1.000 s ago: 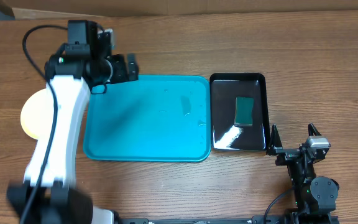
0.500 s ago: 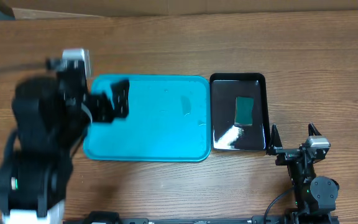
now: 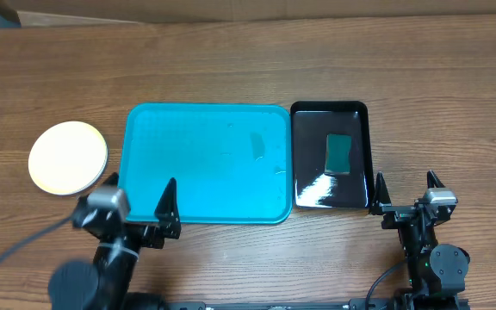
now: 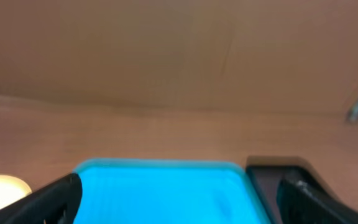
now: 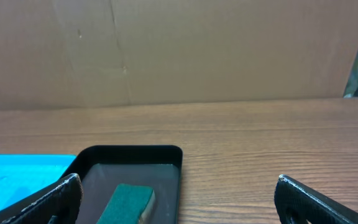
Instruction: Clean dirty plates on tray and stack at the side
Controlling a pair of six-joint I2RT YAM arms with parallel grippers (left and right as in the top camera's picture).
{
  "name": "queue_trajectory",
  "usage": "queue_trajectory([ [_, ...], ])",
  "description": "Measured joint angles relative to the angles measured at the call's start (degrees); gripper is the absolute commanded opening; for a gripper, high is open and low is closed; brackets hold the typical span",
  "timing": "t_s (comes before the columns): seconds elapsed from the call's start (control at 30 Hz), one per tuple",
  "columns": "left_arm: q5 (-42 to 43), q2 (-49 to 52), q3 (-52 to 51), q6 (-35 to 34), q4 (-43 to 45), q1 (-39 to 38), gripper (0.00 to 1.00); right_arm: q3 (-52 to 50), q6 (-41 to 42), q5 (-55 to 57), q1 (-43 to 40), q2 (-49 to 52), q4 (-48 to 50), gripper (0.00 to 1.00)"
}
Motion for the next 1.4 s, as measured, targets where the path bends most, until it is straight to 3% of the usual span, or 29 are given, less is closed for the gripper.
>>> queue_trajectory([
  [0.27, -0.1, -10.6, -13.2, 0.0, 31.1, 0.0, 1.0, 0.0, 0.0, 0.0, 0.0, 0.0, 0.0, 1.0],
  [0.47, 0.6, -12.5, -21.3, -0.1, 41.7, 0.0, 1.0, 0.0, 0.0, 0.0, 0.0, 0.0, 0.0, 1.0],
  [0.67, -0.4, -12.5, -26.3, -0.3, 42.7, 0.0, 1.0, 0.0, 0.0, 0.0, 0.0, 0.0, 0.0, 1.0],
  [0.97, -8.7, -12.6, -35.3, -5.2, 42.0, 0.0, 1.0, 0.0, 0.0, 0.0, 0.0, 0.0, 0.0, 1.0],
  [1.27, -10.6, -12.7, -36.5, -6.1, 23.3, 0.0, 1.0, 0.0, 0.0, 0.0, 0.0, 0.0, 0.0, 1.0],
  [1.4, -11.0, -12.7, -36.6, -4.2, 22.1, 0.0, 1.0, 0.0, 0.0, 0.0, 0.0, 0.0, 0.0, 1.0],
])
